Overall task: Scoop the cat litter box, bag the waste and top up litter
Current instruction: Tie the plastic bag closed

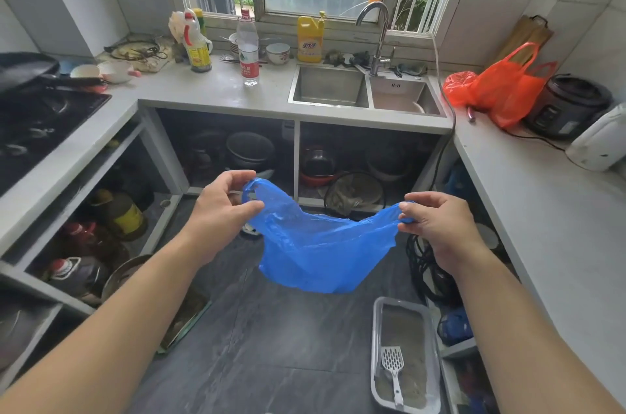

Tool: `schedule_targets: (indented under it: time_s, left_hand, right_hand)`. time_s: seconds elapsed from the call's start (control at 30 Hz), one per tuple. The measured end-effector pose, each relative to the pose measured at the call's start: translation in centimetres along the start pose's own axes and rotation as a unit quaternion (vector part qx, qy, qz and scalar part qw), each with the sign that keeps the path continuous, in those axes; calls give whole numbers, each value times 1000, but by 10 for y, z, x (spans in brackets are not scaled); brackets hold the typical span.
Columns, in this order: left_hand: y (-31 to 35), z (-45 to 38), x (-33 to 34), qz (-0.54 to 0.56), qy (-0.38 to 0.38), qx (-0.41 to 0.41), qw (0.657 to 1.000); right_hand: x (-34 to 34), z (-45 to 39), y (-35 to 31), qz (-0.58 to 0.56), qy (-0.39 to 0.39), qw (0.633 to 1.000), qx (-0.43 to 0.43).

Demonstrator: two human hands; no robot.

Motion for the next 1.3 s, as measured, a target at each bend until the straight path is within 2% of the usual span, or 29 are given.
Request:
schedule_targets:
  time_s: [0.1,0.23,0.37,0.5,0.53,0.6,0.67,0.73,0.83,0.9,0.97,1.03,1.1,1.17,1.3]
  left_hand:
    - [5,2,-7,44,-39,3,998]
    - [13,7,-9,70,-35,38,996]
    - [31,8,1,16,-40,95,995]
    - [50,6,0,-10,15,154,988]
    - [54,4,-2,32,30,148,988]
    - [60,-2,-8,188,46,96,976]
    - [66,-7,-14,342,57,37,937]
    - [69,-12,-17,379,63,6,923]
    - [79,-12,-13,279,56,26,958]
    - [95,-6,-8,150,74,87,982]
    - [116,2,-5,41,91,146,984]
    - [132,6,0,37,60,176,982]
    - [143,9,9,86,0,174,981]
    - [152,9,19,85,-28,172,981]
    - [159,6,45,92,-82,123,985]
  right_hand:
    - [-9,-2,5,-25,-6,999,27]
    - [-9,7,-2,-24,-28,999,9]
    - [2,24,-23,-22,-49,998,-30]
    - [-9,29,-39,-38,-19,997,-66]
    - [-16,28,-42,-35,-1,997,-71]
    - [-30,24,-46,-36,40,996,-68]
    - [-42,19,-46,-45,71,995,-61]
    - [-46,19,-49,-61,71,994,-59]
    - [-40,26,-61,-96,10,993,-66]
    - [-31,36,-73,-103,-49,991,-73]
    - [-23,45,-86,-77,-95,990,-77]
    - [-15,54,-99,-44,-135,986,-85]
    - [-5,61,-114,-28,-169,980,-103]
    - [3,67,-129,-2,-188,973,-135]
    - [17,77,-154,66,-206,956,-200]
Point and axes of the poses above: each hand's wrist, its own z-axis away from the middle knuckle, its own x-axis out of the palm, y = z × x, the point moved 4 cm from there along -z, towards the middle knuckle, and after that the axes turned 3 degrees about x, right-handed, at the moved point
